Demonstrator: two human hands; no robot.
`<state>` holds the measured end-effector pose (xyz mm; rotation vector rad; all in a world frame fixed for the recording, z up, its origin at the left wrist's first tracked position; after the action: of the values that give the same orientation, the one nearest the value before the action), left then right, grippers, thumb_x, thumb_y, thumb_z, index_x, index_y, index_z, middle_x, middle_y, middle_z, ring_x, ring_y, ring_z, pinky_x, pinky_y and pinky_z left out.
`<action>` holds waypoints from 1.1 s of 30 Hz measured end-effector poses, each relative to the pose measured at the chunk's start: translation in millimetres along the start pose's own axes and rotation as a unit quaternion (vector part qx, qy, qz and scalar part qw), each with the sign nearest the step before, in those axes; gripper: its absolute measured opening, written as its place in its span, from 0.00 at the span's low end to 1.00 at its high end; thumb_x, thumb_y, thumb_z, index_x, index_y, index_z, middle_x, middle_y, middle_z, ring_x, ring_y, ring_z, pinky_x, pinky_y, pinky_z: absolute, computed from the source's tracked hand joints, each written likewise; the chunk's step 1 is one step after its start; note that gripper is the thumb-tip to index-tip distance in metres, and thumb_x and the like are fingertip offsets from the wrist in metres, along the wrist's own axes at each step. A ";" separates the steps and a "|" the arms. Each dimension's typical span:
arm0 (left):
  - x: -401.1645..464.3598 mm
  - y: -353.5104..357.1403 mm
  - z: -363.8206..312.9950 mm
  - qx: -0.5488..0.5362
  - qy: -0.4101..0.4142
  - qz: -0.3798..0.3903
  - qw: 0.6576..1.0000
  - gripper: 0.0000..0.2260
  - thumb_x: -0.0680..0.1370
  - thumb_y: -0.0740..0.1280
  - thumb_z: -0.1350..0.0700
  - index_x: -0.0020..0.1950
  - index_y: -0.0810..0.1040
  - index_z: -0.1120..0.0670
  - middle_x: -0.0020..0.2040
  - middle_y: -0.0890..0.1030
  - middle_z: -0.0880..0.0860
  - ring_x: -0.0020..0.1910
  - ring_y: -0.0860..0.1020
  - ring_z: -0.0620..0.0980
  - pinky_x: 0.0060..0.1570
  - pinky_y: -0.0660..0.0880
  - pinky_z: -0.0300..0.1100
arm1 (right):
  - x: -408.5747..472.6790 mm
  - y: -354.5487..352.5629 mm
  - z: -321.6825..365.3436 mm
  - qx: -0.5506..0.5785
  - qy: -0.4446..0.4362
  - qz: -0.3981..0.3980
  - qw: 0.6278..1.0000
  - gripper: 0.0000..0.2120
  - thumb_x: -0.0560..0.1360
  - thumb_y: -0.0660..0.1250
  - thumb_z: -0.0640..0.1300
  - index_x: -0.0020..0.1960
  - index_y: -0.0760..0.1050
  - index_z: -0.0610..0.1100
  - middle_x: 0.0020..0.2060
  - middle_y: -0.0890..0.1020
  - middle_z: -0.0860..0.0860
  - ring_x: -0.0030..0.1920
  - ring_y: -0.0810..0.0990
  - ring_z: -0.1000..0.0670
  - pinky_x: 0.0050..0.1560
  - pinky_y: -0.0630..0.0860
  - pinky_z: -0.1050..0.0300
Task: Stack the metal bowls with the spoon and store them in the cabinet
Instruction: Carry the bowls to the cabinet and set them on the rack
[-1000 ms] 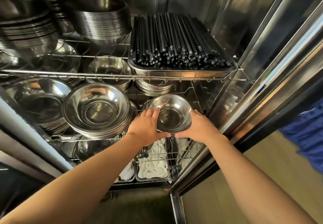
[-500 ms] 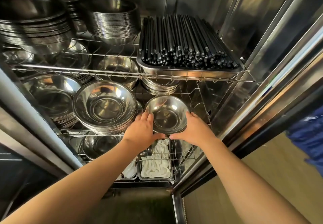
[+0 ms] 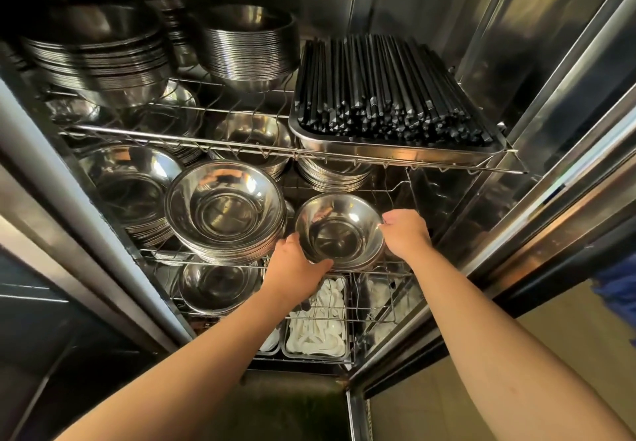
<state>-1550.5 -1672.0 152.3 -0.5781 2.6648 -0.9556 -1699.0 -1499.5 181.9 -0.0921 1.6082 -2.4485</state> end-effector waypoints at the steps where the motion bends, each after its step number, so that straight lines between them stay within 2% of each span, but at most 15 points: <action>1: 0.3 -1.2 0.5 -0.002 -0.003 -0.006 1.000 0.28 0.71 0.74 0.45 0.66 0.74 0.56 0.60 0.79 0.55 0.62 0.74 0.53 0.64 0.74 0.50 | 1.2 1.6 1.8 -0.006 -0.003 -0.001 1.000 0.11 0.77 0.64 0.38 0.38 0.80 0.40 0.37 0.82 0.45 0.43 0.82 0.43 0.40 0.79 0.52; 3: 0.0 -2.9 0.8 0.000 -0.007 -0.012 1.000 0.28 0.71 0.74 0.46 0.66 0.74 0.56 0.60 0.79 0.55 0.62 0.74 0.54 0.63 0.74 0.51 | 2.6 5.8 4.3 -0.005 -0.006 -0.005 1.000 0.10 0.77 0.64 0.37 0.39 0.81 0.40 0.37 0.82 0.45 0.42 0.81 0.44 0.42 0.81 0.50; 7: -2.2 -3.7 1.2 0.002 0.004 -0.022 1.000 0.30 0.71 0.74 0.45 0.69 0.71 0.56 0.62 0.78 0.55 0.63 0.72 0.53 0.64 0.72 0.48 | 5.7 8.6 1.6 0.012 -0.002 -0.005 1.000 0.09 0.76 0.65 0.38 0.39 0.81 0.41 0.36 0.82 0.46 0.42 0.82 0.44 0.40 0.80 0.52; 10: -8.9 -2.7 2.8 0.057 0.051 -0.032 0.997 0.33 0.73 0.72 0.44 0.73 0.67 0.55 0.67 0.73 0.55 0.67 0.70 0.54 0.67 0.69 0.48 | 7.2 3.0 1.6 0.052 -0.011 -0.004 0.999 0.08 0.78 0.66 0.42 0.48 0.84 0.42 0.44 0.85 0.46 0.49 0.83 0.42 0.44 0.78 0.54; 12: -15.5 -2.0 0.4 0.192 0.149 -0.052 0.969 0.31 0.76 0.69 0.44 0.75 0.67 0.55 0.71 0.71 0.55 0.67 0.69 0.56 0.69 0.67 0.48 | 9.2 -1.5 4.4 0.060 -0.021 -0.017 0.998 0.11 0.79 0.66 0.44 0.57 0.82 0.40 0.52 0.85 0.44 0.55 0.82 0.42 0.50 0.77 0.53; 13: -17.3 -2.2 -2.3 0.250 0.209 -0.073 0.942 0.27 0.76 0.70 0.46 0.73 0.72 0.56 0.69 0.74 0.55 0.65 0.71 0.56 0.67 0.69 0.48 | 10.3 -2.8 6.4 0.059 -0.025 -0.021 0.998 0.12 0.79 0.66 0.43 0.58 0.82 0.39 0.54 0.85 0.43 0.56 0.82 0.41 0.52 0.76 0.52; 15: -15.1 -1.3 -6.3 0.319 0.289 -0.093 0.898 0.18 0.75 0.72 0.49 0.62 0.82 0.56 0.61 0.81 0.54 0.59 0.76 0.56 0.61 0.74 0.47 | 11.7 -3.5 10.1 0.051 -0.029 -0.021 0.998 0.11 0.79 0.66 0.41 0.57 0.82 0.37 0.54 0.85 0.41 0.55 0.82 0.41 0.54 0.77 0.52; 16: -12.8 0.5 -6.3 0.345 0.303 -0.064 0.886 0.14 0.78 0.68 0.51 0.61 0.82 0.55 0.61 0.81 0.54 0.59 0.75 0.56 0.61 0.73 0.48 | 11.9 -3.3 10.8 0.047 -0.026 -0.021 0.998 0.10 0.79 0.66 0.39 0.55 0.83 0.37 0.53 0.85 0.41 0.54 0.82 0.41 0.54 0.78 0.52; 18: -7.8 3.9 -2.0 0.386 0.295 0.014 0.874 0.13 0.82 0.60 0.53 0.61 0.80 0.52 0.61 0.80 0.51 0.60 0.73 0.54 0.63 0.68 0.47 | 10.7 -3.1 11.2 0.042 -0.018 -0.024 0.999 0.10 0.78 0.65 0.35 0.52 0.85 0.37 0.51 0.86 0.41 0.52 0.83 0.41 0.52 0.81 0.51; 19: -6.2 3.7 0.7 0.390 0.290 0.029 0.873 0.12 0.82 0.59 0.53 0.60 0.79 0.52 0.60 0.80 0.50 0.59 0.73 0.52 0.63 0.66 0.46 | 10.0 -3.3 11.2 0.035 -0.017 -0.023 0.999 0.10 0.78 0.65 0.35 0.52 0.85 0.38 0.50 0.86 0.41 0.51 0.83 0.42 0.52 0.82 0.51; 22: -3.0 3.1 6.2 0.365 0.275 0.011 0.889 0.07 0.81 0.64 0.55 0.58 0.77 0.51 0.57 0.79 0.49 0.56 0.73 0.50 0.62 0.68 0.43 | 7.6 -4.0 11.3 0.025 -0.011 -0.020 0.999 0.09 0.78 0.66 0.34 0.50 0.85 0.38 0.47 0.85 0.42 0.50 0.83 0.41 0.51 0.83 0.49; 25: -0.7 0.4 9.9 0.350 0.258 0.009 0.901 0.05 0.81 0.65 0.55 0.56 0.77 0.52 0.56 0.79 0.50 0.56 0.74 0.51 0.62 0.70 0.43 | 4.0 -2.6 10.7 0.018 0.002 -0.019 1.000 0.12 0.76 0.65 0.34 0.36 0.81 0.41 0.38 0.83 0.44 0.44 0.82 0.42 0.40 0.79 0.55; 26: -1.4 -0.2 9.2 0.358 0.261 0.012 0.896 0.06 0.81 0.65 0.54 0.56 0.78 0.52 0.57 0.80 0.50 0.56 0.74 0.51 0.61 0.71 0.44 | 3.2 -2.0 10.6 0.021 0.003 -0.018 1.000 0.13 0.76 0.65 0.35 0.34 0.80 0.42 0.37 0.82 0.45 0.43 0.82 0.42 0.38 0.78 0.56; 30: -10.0 0.4 2.2 0.396 0.303 -0.033 0.866 0.08 0.75 0.72 0.50 0.50 0.86 0.52 0.51 0.84 0.48 0.51 0.80 0.51 0.54 0.77 0.46 | 2.0 -2.6 9.5 0.052 -0.002 -0.033 0.998 0.10 0.78 0.65 0.38 0.48 0.85 0.39 0.45 0.85 0.42 0.50 0.83 0.40 0.48 0.82 0.49; 33: -4.4 6.4 14.4 0.386 0.238 0.026 0.891 0.14 0.77 0.70 0.50 0.62 0.81 0.51 0.61 0.80 0.49 0.61 0.75 0.51 0.64 0.70 0.46 | -0.5 1.1 8.7 0.063 0.005 -0.041 0.997 0.11 0.79 0.63 0.37 0.48 0.85 0.39 0.45 0.86 0.42 0.47 0.83 0.42 0.45 0.81 0.53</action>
<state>-1543.1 -1673.5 137.8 -0.0845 2.3032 -2.1940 -1696.9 -1507.7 184.4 -0.1291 1.4774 -2.6102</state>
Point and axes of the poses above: each hand's wrist, its own x-axis towards the middle knuckle, its own y-axis out of the palm, z = x × y, the point moved 2 cm from there along x, towards the middle knuckle
